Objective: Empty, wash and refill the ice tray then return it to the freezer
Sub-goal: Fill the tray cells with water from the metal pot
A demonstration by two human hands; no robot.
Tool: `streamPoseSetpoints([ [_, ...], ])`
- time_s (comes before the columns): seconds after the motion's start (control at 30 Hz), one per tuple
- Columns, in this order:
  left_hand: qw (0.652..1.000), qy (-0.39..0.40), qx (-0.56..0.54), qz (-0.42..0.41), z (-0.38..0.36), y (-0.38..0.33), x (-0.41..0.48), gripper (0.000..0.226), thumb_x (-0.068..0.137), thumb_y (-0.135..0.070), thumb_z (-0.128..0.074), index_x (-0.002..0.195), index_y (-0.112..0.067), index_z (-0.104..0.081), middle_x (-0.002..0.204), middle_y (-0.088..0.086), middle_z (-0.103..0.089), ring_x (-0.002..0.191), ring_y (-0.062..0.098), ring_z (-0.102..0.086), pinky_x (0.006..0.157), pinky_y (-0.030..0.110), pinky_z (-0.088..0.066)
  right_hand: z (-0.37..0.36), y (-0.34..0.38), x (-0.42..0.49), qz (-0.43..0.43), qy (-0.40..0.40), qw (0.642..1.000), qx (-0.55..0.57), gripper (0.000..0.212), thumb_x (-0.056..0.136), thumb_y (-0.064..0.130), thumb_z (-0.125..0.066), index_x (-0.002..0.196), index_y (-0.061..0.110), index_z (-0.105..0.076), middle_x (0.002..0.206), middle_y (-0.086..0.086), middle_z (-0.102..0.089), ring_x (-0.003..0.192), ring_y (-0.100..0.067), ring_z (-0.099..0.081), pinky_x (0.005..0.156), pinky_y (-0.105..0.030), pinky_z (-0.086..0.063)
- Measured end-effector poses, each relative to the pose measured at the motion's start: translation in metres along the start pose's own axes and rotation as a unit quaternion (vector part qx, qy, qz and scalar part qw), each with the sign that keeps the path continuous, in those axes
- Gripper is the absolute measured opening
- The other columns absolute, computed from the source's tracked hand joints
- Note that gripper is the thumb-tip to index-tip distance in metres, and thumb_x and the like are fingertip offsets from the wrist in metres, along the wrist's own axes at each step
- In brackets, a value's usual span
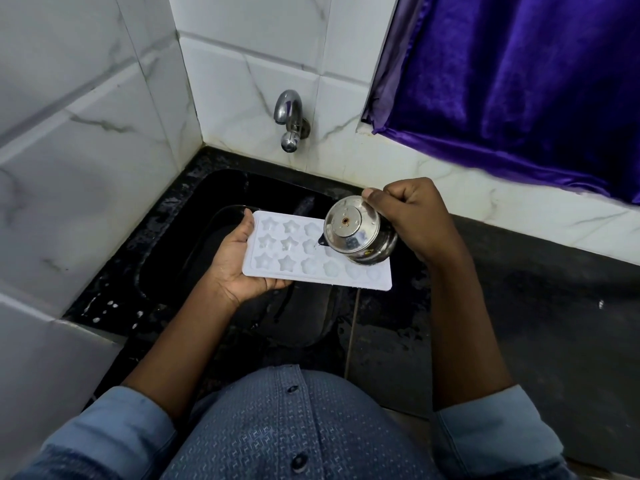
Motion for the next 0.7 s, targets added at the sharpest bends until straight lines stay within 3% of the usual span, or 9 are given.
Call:
streamPoseSetpoints([
  [0.13,1.000,0.003,-0.001,0.000,-0.0027,0.0004,-0.0033,0.082,0.098,-0.078,-0.037,0.141,-0.014,-0.063,0.140,0.021,-0.066,0.120,0.044,-0.069,0.091,0.062,-0.059,-0.0008,-0.0008,0.0004,0.012,-0.004,1.000,-0.006,0.059,0.097,0.027,-0.073,0.058,-0.004,-0.042,0.054,-0.010,-0.033,0.051,-0.020,-0.031,0.053,-0.031,-0.031],
  [0.37,1.000,0.009,-0.005,-0.001,-0.0052,0.0012,-0.0071,0.080,0.099,-0.077,-0.036,0.136,-0.012,-0.065,0.136,0.023,-0.069,0.110,0.044,-0.074,0.076,0.058,-0.063,0.0013,0.0024,-0.0019,0.017,-0.012,1.000,-0.002,0.060,0.099,0.024,-0.072,0.057,-0.002,-0.039,0.054,-0.008,-0.031,0.050,-0.019,-0.029,0.053,-0.031,-0.029],
  [0.53,1.000,0.007,0.000,-0.001,-0.0047,0.0019,-0.0060,0.081,0.099,-0.078,-0.036,0.136,-0.012,-0.066,0.137,0.022,-0.068,0.111,0.044,-0.073,0.075,0.057,-0.063,0.0013,0.0041,-0.0033,0.020,-0.011,1.000,-0.003,0.060,0.098,0.025,-0.072,0.056,-0.001,-0.039,0.054,-0.008,-0.030,0.050,-0.019,-0.028,0.053,-0.033,-0.031],
  [0.7,1.000,0.000,-0.002,-0.003,-0.0055,0.0029,-0.0055,0.082,0.099,-0.077,-0.037,0.116,-0.010,-0.082,0.134,0.022,-0.070,0.110,0.044,-0.074,0.076,0.058,-0.063,0.0011,0.0047,-0.0031,0.022,-0.010,1.000,-0.006,0.060,0.098,0.027,-0.072,0.059,-0.004,-0.039,0.055,-0.010,-0.030,0.051,-0.021,-0.028,0.054,-0.035,-0.031],
])
Point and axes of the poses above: each hand's wrist, its own x-axis towards the middle knuckle, its own z-axis out of the back of the hand, y = z × x, the point moved 3 cm from there along x, towards the middle knuckle
